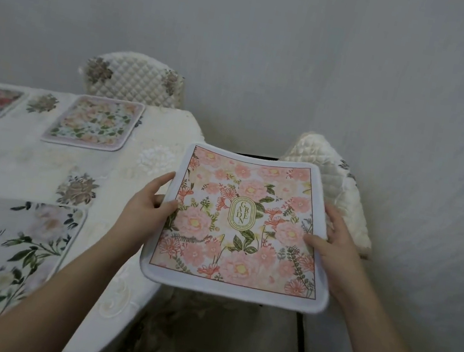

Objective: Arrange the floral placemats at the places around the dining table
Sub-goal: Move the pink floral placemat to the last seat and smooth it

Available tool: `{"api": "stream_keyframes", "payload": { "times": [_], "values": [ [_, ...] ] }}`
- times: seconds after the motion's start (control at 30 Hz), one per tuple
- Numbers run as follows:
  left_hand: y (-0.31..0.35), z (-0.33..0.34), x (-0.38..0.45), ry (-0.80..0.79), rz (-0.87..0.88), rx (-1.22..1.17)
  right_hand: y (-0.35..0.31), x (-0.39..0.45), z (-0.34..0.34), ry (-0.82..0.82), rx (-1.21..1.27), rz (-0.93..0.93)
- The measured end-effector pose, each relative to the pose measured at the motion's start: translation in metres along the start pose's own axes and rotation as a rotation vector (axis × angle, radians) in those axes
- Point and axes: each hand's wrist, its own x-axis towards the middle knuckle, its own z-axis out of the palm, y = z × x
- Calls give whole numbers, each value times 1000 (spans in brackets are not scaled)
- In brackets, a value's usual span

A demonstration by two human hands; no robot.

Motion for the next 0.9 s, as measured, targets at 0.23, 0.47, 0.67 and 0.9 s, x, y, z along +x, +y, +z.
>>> {"api": "stream_keyframes", "payload": {
  "times": [0.23,0.47,0.67,0.9],
  "values": [
    [-33,-38,42,136,-72,-1,-16,69,69,-108,-114,29],
    [-54,-70,79,229,-115,-11,-26,122,124,-211,-153,5],
    [-71,-86,96,318,-175,-64,-27,165,156,-319,-185,43],
    [-92,-84,115,469,-323,-105,-23,231,198,-469,-303,48]
  ]
}}
